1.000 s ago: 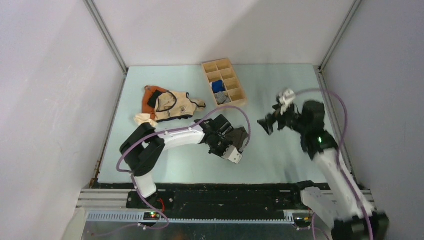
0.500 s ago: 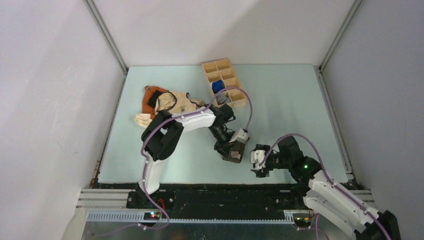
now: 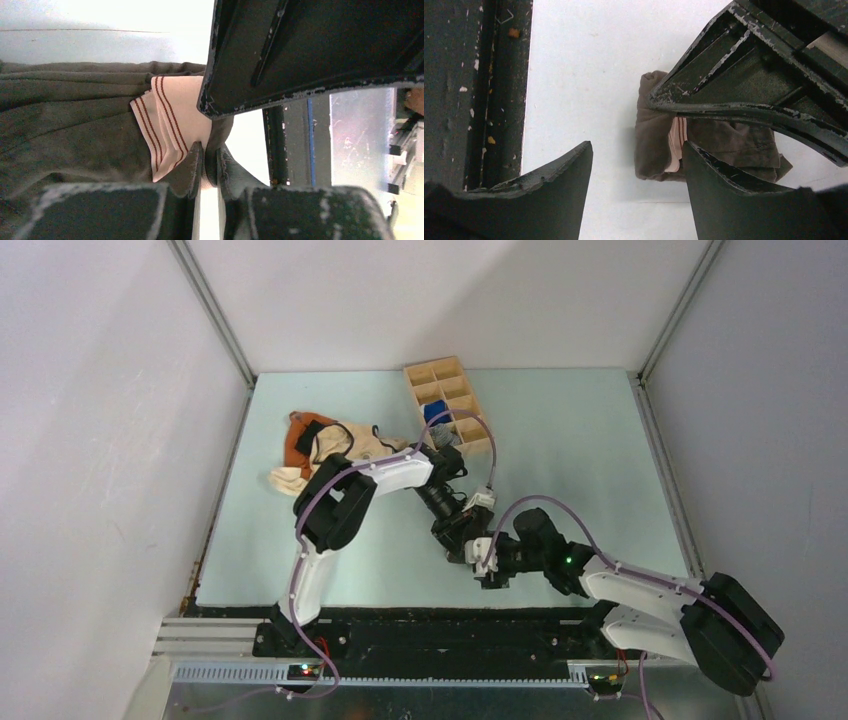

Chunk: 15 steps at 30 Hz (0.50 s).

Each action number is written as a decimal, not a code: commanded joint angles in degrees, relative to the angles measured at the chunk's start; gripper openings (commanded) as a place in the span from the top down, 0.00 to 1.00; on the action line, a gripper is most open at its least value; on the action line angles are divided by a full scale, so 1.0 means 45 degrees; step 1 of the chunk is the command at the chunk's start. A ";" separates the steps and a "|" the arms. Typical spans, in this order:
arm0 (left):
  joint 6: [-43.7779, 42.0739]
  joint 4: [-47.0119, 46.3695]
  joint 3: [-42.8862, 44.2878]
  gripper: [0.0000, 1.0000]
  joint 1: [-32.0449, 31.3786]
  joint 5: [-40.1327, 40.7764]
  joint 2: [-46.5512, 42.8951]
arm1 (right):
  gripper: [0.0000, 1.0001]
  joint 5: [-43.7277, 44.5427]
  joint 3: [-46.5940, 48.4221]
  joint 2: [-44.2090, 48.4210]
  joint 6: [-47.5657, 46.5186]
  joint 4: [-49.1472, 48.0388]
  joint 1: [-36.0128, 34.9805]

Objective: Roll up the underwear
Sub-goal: Roll the underwear to the center of the board.

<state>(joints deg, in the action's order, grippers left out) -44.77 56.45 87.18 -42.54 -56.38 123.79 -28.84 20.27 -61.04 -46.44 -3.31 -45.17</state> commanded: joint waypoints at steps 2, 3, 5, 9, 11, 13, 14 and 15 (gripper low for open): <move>0.0488 0.0884 0.0430 1.00 0.0122 -0.0462 0.0369 | 0.32 0.0183 0.0563 -0.0324 0.1470 -0.1694 -0.0343; 0.0463 0.0928 0.0421 1.00 0.0149 -0.0470 0.0345 | 0.33 0.0194 0.0558 -0.0475 0.1803 -0.1768 -0.0409; 0.0387 0.0996 0.0321 1.00 0.0217 -0.0427 0.0300 | 0.34 0.0510 0.0554 -0.0857 0.2387 -0.2136 -0.0504; 0.0165 0.1213 0.0226 1.00 0.0343 -0.0325 0.0284 | 0.36 0.1599 0.0724 -0.1755 0.3146 -0.2949 -0.0679; 0.0093 0.1364 0.0226 1.00 0.0398 -0.0396 0.0304 | 0.37 0.1545 0.0731 -0.1867 0.3119 -0.2928 -0.0709; 0.0051 0.1441 0.0245 1.00 0.0454 -0.0400 0.0314 | 0.37 0.1638 0.0730 -0.1949 0.3242 -0.2991 -0.0769; 0.0029 0.1461 0.0261 1.00 0.0462 -0.0401 0.0336 | 0.37 0.1862 0.0730 -0.2058 0.3343 -0.3061 -0.0786; -0.0001 0.1539 0.0306 1.00 0.0483 -0.0415 0.0340 | 0.37 0.1987 0.0739 -0.2128 0.3609 -0.3207 -0.0818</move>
<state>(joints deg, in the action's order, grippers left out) -43.99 60.20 87.96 -40.99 -57.49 124.60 -22.76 21.61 -69.76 -33.89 -12.97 -48.12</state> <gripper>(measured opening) 0.141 0.629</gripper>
